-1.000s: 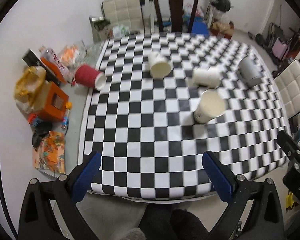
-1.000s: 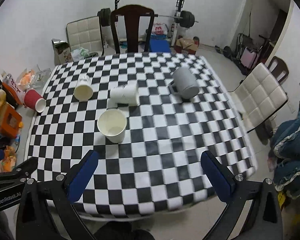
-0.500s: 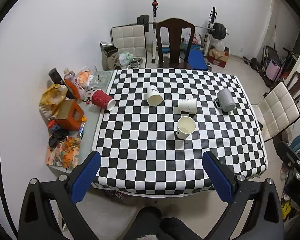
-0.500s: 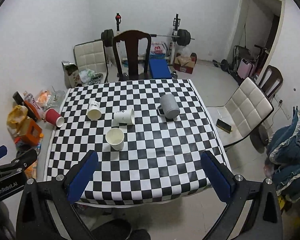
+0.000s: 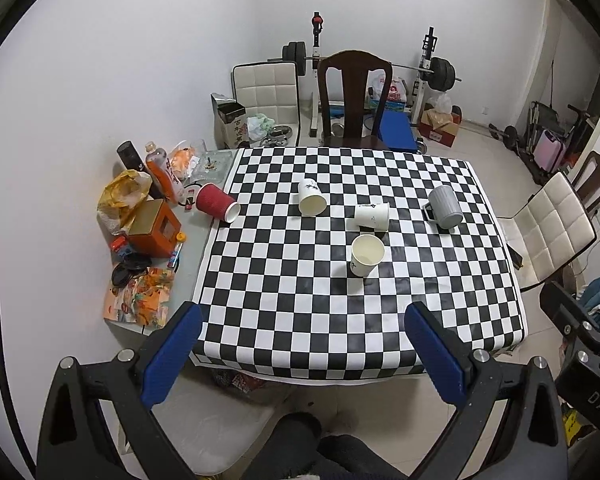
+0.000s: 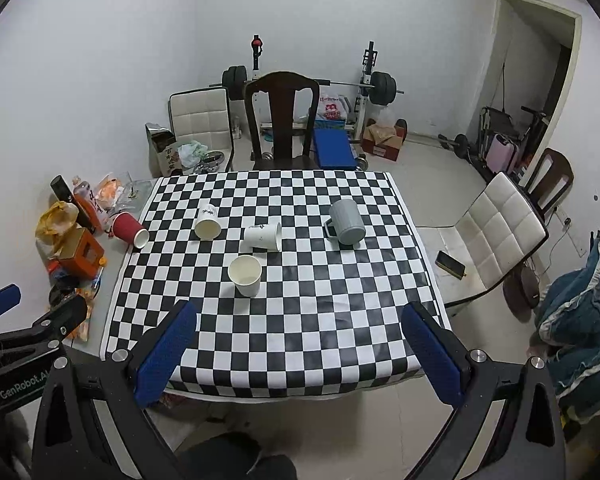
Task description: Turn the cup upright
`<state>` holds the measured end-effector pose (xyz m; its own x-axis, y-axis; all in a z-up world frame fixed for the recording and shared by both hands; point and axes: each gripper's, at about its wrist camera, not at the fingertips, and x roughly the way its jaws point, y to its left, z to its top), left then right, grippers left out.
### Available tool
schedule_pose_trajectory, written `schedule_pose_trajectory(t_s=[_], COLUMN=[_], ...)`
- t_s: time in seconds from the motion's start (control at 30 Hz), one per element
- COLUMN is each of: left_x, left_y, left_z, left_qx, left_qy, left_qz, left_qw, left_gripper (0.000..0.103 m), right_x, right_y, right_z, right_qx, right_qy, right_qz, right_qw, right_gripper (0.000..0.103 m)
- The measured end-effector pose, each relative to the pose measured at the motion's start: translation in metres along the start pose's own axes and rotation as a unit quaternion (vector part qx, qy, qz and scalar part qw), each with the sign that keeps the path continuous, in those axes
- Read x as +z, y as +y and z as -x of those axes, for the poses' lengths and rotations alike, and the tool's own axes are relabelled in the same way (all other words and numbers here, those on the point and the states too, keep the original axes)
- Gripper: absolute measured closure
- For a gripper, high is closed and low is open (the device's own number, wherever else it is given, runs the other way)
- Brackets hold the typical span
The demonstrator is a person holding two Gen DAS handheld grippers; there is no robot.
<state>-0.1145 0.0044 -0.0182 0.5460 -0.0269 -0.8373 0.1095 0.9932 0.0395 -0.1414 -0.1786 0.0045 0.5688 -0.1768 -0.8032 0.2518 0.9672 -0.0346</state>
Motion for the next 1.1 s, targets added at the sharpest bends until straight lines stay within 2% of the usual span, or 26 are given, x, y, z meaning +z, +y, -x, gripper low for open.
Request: schedule_pose_trajectory(t_s=[0.17,1.1], left_x=[-0.005,-0.001], left_y=[-0.005,-0.005], left_z=[0.01,0.008], left_qx=[0.018,0.028], left_qy=[-0.002,-0.004], left_qz=[0.006,0.009], left_qw=[0.9998,0.9996], left_gripper=[0.0,0.0], right_x=[-0.003,-0.003], right_y=[-0.004,-0.006], right_z=[0.0,-0.01], right_qx=[-0.002,-0.006], right_qy=[0.002,0.008], right_qz=[0.001,-0.003], right_qw=[1.0,1.0], right_gripper=[0.0,0.0])
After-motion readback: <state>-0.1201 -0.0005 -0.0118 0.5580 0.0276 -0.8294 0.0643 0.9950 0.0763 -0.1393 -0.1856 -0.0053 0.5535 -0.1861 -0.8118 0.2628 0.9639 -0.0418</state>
